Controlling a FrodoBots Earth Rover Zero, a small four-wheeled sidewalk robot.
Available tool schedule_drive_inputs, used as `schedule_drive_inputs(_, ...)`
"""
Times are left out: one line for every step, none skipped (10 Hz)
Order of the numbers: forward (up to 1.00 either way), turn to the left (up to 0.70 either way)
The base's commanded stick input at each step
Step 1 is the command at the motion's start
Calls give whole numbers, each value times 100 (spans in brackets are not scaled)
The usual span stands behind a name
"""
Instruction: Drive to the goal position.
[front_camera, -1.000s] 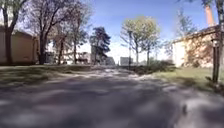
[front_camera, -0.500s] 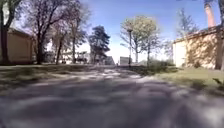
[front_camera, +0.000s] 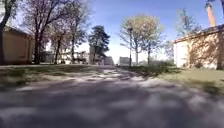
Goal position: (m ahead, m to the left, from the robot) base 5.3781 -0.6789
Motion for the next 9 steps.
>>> schedule_drive_inputs(100,0)
schedule_drive_inputs(100,0)
schedule_drive_inputs(100,0)
schedule_drive_inputs(100,0)
schedule_drive_inputs(100,0)
schedule_drive_inputs(100,0)
schedule_drive_inputs(100,12)
schedule_drive_inputs(100,29)
schedule_drive_inputs(100,39)
